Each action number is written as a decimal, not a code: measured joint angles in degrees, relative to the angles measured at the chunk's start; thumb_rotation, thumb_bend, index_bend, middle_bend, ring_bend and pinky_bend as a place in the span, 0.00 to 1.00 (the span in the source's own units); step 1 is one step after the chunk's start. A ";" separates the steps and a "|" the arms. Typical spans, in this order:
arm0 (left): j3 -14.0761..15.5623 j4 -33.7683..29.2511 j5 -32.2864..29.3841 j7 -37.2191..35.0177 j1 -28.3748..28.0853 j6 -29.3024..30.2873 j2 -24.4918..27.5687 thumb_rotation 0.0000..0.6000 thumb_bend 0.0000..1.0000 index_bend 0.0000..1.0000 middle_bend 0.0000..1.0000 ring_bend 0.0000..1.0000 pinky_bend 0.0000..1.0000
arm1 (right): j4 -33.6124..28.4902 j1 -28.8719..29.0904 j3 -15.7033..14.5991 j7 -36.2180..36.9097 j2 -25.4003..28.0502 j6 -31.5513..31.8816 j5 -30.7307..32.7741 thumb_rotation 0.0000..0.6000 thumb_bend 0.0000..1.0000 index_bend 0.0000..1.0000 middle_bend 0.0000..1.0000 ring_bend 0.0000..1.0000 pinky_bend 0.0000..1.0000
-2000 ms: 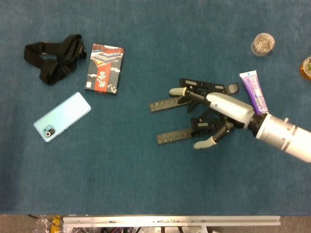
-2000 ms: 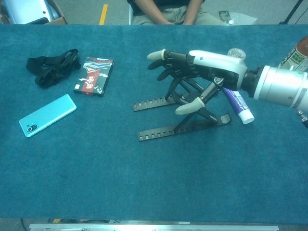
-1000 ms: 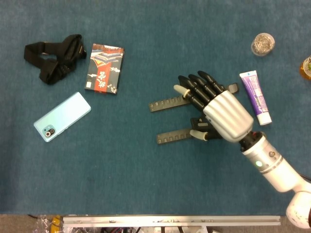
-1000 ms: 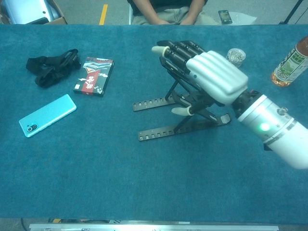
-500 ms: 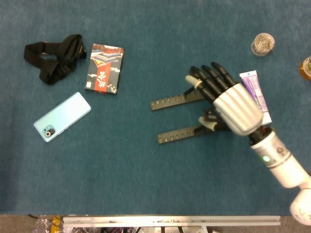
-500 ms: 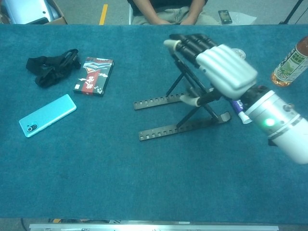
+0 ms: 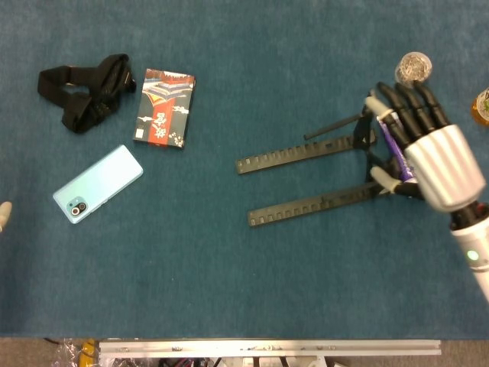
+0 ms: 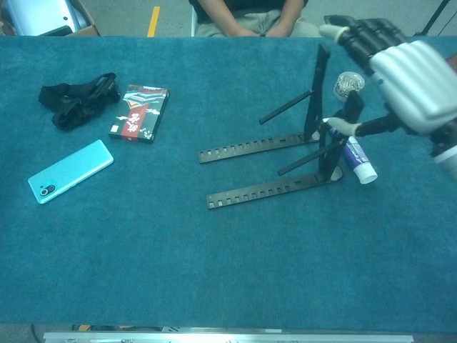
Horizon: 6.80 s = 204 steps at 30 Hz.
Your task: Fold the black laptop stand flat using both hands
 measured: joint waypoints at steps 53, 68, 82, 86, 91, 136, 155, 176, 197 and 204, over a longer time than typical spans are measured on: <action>0.58 -0.31 0.55 -0.90 1.18 1.88 1.08 1.00 0.28 0.00 0.00 0.00 0.00 | -15.01 8.87 -3.77 31.99 9.08 -25.08 -1.42 0.90 0.19 0.00 0.01 0.00 0.03; 0.56 0.57 0.48 -1.31 0.70 0.72 0.54 1.00 0.28 0.00 0.00 0.00 0.00 | -4.45 8.43 -9.17 38.40 4.35 -27.40 -0.95 0.90 0.19 0.00 0.01 0.00 0.03; 0.41 0.83 0.07 -1.02 0.28 0.00 0.13 1.00 0.28 0.00 0.00 0.00 0.00 | -2.04 5.77 -9.88 37.21 4.64 -26.25 2.65 0.90 0.19 0.00 0.01 0.00 0.03; 0.41 0.97 0.02 -1.00 0.23 -0.05 0.00 1.00 0.29 0.00 0.00 0.00 0.00 | -2.30 5.60 -9.85 36.97 4.78 -26.19 2.66 0.90 0.19 0.00 0.01 0.00 0.03; 0.36 1.16 -0.08 -1.20 0.32 0.10 0.06 1.00 0.28 0.00 0.00 0.00 0.00 | -2.73 5.62 -9.78 37.10 4.32 -25.87 1.62 0.90 0.19 0.00 0.01 0.00 0.03; 0.36 1.04 -0.05 -2.74 0.96 0.49 1.88 1.00 0.28 0.00 0.00 0.00 0.00 | 3.98 5.69 5.04 23.32 -14.98 -20.32 17.00 0.90 0.19 0.00 0.00 0.00 0.00; 0.43 2.51 0.04 -4.03 0.97 0.29 1.20 1.00 0.28 0.00 0.00 0.00 0.00 | 4.93 5.07 5.58 18.78 -14.66 -22.70 25.08 0.90 0.19 0.00 0.00 0.00 0.00; 0.40 4.85 -0.13 -6.46 1.18 0.15 0.76 1.00 0.28 0.00 0.00 0.00 0.00 | 5.04 5.53 6.51 13.35 -17.31 -22.19 29.11 0.90 0.19 0.00 0.00 0.00 0.00; 0.19 2.61 -0.55 -4.14 1.36 0.61 1.29 1.00 0.28 0.00 0.00 0.00 0.00 | -10.93 6.26 1.76 27.48 -2.09 -25.63 7.50 0.90 0.19 0.00 0.00 0.00 0.00; -0.10 2.31 -1.94 -3.27 0.94 -0.49 1.00 1.00 0.28 0.00 0.00 0.00 0.00 | -16.53 5.95 0.27 31.66 6.25 -21.57 -0.04 0.89 0.19 0.00 0.00 0.00 0.00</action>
